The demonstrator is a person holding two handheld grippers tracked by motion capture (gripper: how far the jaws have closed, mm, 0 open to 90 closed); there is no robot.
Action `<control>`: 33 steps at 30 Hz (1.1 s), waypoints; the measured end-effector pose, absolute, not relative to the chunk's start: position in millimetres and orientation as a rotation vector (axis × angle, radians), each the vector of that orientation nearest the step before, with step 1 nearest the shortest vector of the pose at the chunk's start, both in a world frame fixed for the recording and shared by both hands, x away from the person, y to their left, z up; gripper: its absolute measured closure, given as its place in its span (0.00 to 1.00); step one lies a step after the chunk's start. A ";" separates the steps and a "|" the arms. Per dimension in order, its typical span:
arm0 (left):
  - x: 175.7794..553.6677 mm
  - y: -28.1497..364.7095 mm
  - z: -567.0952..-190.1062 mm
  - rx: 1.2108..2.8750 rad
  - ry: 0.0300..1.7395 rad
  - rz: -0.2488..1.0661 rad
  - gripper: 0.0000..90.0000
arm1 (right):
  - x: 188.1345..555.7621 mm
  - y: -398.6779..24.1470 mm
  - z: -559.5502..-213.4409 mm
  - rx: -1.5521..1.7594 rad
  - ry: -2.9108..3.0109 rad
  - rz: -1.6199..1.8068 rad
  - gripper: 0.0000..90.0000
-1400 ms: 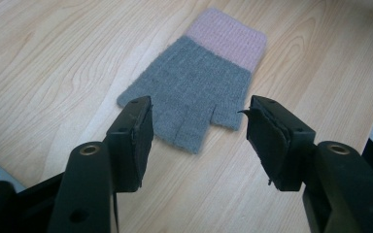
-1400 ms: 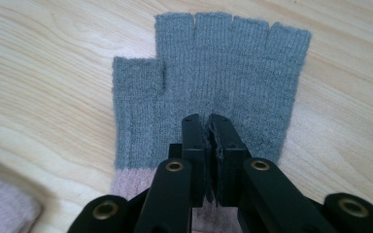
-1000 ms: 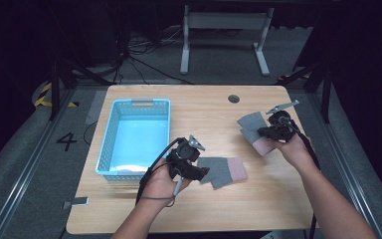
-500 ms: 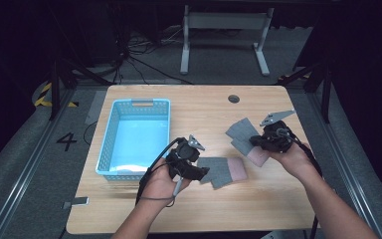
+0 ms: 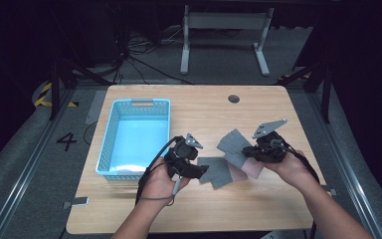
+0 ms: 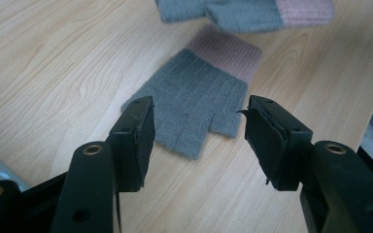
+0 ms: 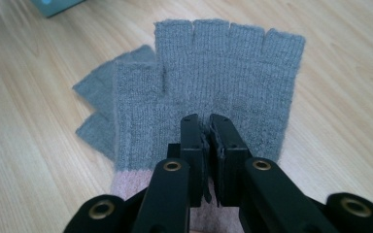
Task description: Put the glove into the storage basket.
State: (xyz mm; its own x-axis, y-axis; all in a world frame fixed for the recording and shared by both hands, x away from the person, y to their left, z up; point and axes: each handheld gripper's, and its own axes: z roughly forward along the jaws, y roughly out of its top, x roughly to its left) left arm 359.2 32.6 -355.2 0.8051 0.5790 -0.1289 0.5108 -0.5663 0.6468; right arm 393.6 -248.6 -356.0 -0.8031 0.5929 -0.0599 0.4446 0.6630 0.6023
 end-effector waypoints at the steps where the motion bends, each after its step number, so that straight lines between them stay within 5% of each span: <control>1: 359.5 32.8 -355.4 2.293 0.800 0.125 0.50 | 393.0 -247.3 -358.0 0.831 2.637 0.849 0.95; 22: 361.6 32.0 -362.7 2.281 0.813 0.107 0.56 | 375.9 -218.4 -396.4 0.671 2.732 0.879 0.95; 33: 368.3 36.7 -369.0 2.264 0.825 -0.005 0.75 | 373.5 -210.1 -410.3 0.631 2.753 0.871 0.94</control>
State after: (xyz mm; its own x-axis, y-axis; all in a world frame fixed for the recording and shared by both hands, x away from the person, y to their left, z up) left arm 368.3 36.7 -369.0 0.7957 0.5596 -0.2320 0.5622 -0.5397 0.6266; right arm 373.5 -210.1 -410.3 -0.8923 0.4489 -0.0480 0.3397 0.7376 0.5836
